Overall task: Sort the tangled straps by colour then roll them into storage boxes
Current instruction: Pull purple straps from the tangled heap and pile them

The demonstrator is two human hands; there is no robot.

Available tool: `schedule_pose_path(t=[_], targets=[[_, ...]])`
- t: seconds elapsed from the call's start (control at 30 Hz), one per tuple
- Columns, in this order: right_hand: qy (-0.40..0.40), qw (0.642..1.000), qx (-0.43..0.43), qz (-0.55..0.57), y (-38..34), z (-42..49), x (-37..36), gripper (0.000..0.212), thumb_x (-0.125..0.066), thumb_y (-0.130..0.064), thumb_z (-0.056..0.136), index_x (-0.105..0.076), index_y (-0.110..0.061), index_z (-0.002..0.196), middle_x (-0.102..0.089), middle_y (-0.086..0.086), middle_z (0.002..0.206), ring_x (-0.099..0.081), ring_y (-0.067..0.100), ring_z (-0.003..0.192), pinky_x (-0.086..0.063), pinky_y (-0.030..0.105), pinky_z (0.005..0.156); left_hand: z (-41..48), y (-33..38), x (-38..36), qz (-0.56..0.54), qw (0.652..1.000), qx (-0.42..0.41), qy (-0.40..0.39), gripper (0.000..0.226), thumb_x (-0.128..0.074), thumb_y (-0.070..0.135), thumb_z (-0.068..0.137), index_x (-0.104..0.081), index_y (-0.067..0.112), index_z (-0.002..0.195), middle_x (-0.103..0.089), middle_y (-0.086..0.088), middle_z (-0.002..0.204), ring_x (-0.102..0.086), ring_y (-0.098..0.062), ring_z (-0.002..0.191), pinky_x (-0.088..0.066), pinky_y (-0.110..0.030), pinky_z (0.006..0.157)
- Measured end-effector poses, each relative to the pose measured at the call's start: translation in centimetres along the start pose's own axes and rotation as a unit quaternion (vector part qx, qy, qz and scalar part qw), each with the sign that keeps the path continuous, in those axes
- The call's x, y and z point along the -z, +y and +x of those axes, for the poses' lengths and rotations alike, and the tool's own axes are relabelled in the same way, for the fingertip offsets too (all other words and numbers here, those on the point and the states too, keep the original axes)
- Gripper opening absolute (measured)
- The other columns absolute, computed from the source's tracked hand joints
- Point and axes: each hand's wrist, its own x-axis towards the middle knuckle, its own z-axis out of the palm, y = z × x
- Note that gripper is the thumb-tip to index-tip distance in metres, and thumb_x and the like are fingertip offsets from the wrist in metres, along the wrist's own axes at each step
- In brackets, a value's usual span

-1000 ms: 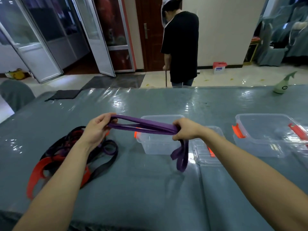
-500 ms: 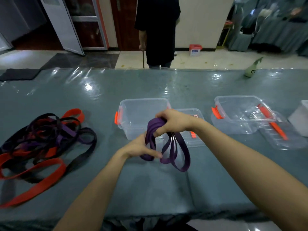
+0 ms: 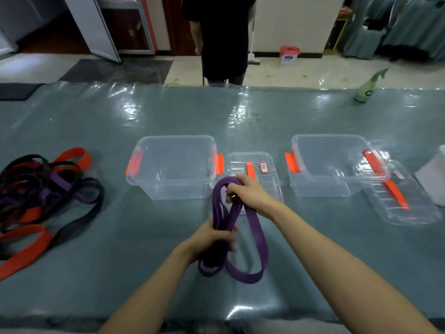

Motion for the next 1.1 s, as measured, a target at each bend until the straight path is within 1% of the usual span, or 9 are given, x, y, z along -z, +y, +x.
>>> schedule_pose_path(t=[0.1,0.2,0.37,0.47,0.57,0.63,0.77,0.93,1.1], targets=[[-0.032,0.969,-0.069,-0.237,5.3,0.1,3.8,0.039,-0.079,-0.051,0.089,-0.069,-0.017,0.106,-0.073,-0.007,0.089,-0.07,0.018,0.086,-0.054,0.027,0.071,0.4,-1.7,-0.9,0.049,0.995,0.048,0.065,0.017,-0.079,0.013,0.071,-0.07,0.016,0.086,-0.063,-0.01,0.078,-0.061,-0.027,0.071,-0.056,-0.045,0.074],[-0.027,0.972,-0.107,-0.206,9.2,-1.7,5.2,0.075,-0.08,-0.071,0.082,-0.056,-0.022,0.134,-0.072,-0.003,0.122,-0.071,0.021,0.113,-0.056,0.041,0.102,1.2,-0.4,-2.0,0.054,0.993,0.047,0.09,0.004,-0.074,0.021,0.067,-0.072,0.023,0.07,-0.062,-0.002,0.07,-0.058,-0.019,0.067,-0.048,-0.033,0.067],[0.069,0.974,-0.166,-0.137,13.5,-4.6,5.1,0.079,-0.037,-0.094,0.09,-0.06,-0.025,0.121,-0.072,0.004,0.119,-0.067,0.028,0.109,-0.049,0.044,0.095,4.8,4.4,-2.1,0.076,0.988,0.011,0.13,0.019,-0.075,0.024,0.061,-0.066,0.019,0.077,-0.058,-0.009,0.072,-0.054,-0.022,0.066,-0.045,-0.034,0.063],[0.084,0.982,-0.169,-0.022,14.6,-3.8,4.6,0.067,-0.047,-0.066,0.107,-0.05,-0.016,0.15,-0.067,0.014,0.138,-0.065,0.036,0.128,-0.05,0.053,0.111,7.0,4.8,-1.7,0.097,0.986,0.036,0.13,0.057,-0.094,0.03,0.07,-0.067,0.017,0.118,-0.073,-0.002,0.101,-0.07,-0.024,0.09,-0.057,-0.036,0.081],[0.077,0.987,-0.093,-0.108,15.0,-3.5,3.5,0.048,-0.056,-0.032,0.111,-0.043,-0.012,0.153,-0.066,0.014,0.137,-0.066,0.036,0.127,-0.053,0.053,0.108,7.6,2.8,-1.7,0.278,0.938,0.098,0.18,0.133,-0.096,0.053,0.078,-0.008,0.017,0.172,-0.037,-0.005,0.168,-0.042,-0.029,0.155,-0.04,-0.051,0.127],[0.066,0.974,-0.039,-0.214,15.9,-4.1,2.8,0.05,-0.053,-0.025,0.11,-0.04,-0.017,0.158,-0.058,0.013,0.144,-0.059,0.035,0.132,-0.049,0.049,0.11,7.0,0.4,-1.8,0.34,0.912,0.069,0.221,0.111,-0.085,0.053,0.09,-0.019,0.016,0.17,-0.036,-0.011,0.17,-0.037,-0.033,0.158,-0.035,-0.052,0.129],[0.016,0.95,0.042,-0.309,16.2,-4.4,1.4,0.06,-0.049,-0.027,0.111,-0.028,-0.014,0.166,-0.058,0.012,0.151,-0.056,0.033,0.135,-0.045,0.046,0.114,5.7,-2.6,-1.5,0.331,0.91,-0.017,0.249,0.058,-0.073,0.031,0.104,-0.052,0.017,0.156,-0.068,-0.003,0.146,-0.064,-0.025,0.135,-0.05,-0.044,0.116],[-0.023,0.883,0.028,-0.468,15.2,-3.9,-0.2,0.062,-0.04,-0.041,0.114,-0.027,-0.01,0.165,-0.049,0.009,0.159,-0.049,0.031,0.141,-0.045,0.049,0.114,5.1,-2.3,-1.0,0.408,0.888,-0.038,0.21,0.049,-0.065,0.033,0.108,-0.054,0.023,0.155,-0.07,0.001,0.143,-0.066,-0.022,0.129,-0.053,-0.042,0.11],[0.137,0.844,0.116,-0.505,12.5,-5.2,1.2,0.033,-0.064,-0.039,0.099,-0.064,-0.013,0.119,-0.066,0.008,0.116,-0.063,0.031,0.107,-0.054,0.044,0.091,2.0,-1.7,1.6,0.494,0.839,-0.011,0.228,0.052,-0.062,0.045,0.108,-0.053,0.029,0.156,-0.067,0.002,0.144,-0.067,-0.022,0.124,-0.055,-0.045,0.108]])
